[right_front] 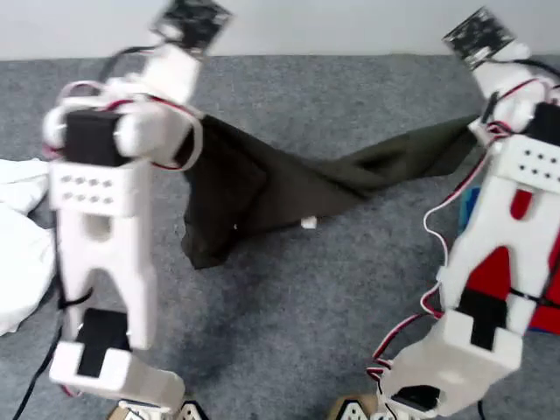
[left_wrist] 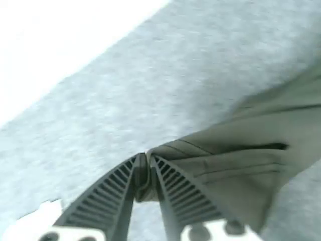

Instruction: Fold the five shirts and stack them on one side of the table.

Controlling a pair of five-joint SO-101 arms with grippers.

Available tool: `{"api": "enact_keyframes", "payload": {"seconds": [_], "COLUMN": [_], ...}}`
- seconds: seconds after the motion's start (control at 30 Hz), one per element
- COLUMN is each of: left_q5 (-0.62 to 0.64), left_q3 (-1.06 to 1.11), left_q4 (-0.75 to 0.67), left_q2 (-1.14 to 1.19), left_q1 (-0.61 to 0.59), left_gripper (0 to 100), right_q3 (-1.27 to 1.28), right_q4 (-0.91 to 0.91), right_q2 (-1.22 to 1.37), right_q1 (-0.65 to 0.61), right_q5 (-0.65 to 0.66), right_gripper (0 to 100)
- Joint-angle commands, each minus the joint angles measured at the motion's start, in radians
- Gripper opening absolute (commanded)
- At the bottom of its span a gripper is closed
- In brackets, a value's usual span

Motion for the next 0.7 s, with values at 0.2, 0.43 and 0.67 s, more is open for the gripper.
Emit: {"api": "enact_keyframes", "payload": {"seconds": [0.2,0.43,0.67], "left_q5": [-0.121,-0.216,-0.296], "left_q3": [-0.038,-0.031,0.113], "left_q4": [-0.123,-0.060,0.032], "left_q2": [-0.135,-0.173,-0.288], "left_q1": [-0.227,-0.361,-0.440], "left_gripper": [2,2,2], "right_q3": [-0.060,-0.060,-0.060], "right_q4": [-0.036,0.180,0.328], "right_q2": [-0.157,-0.225,-0.295], "right_q1": [0.035,-0.071,-0.180], "right_q5": [-0.009,-0.003,-0.003], "right_gripper": [1.0,1.0,1.0]}}
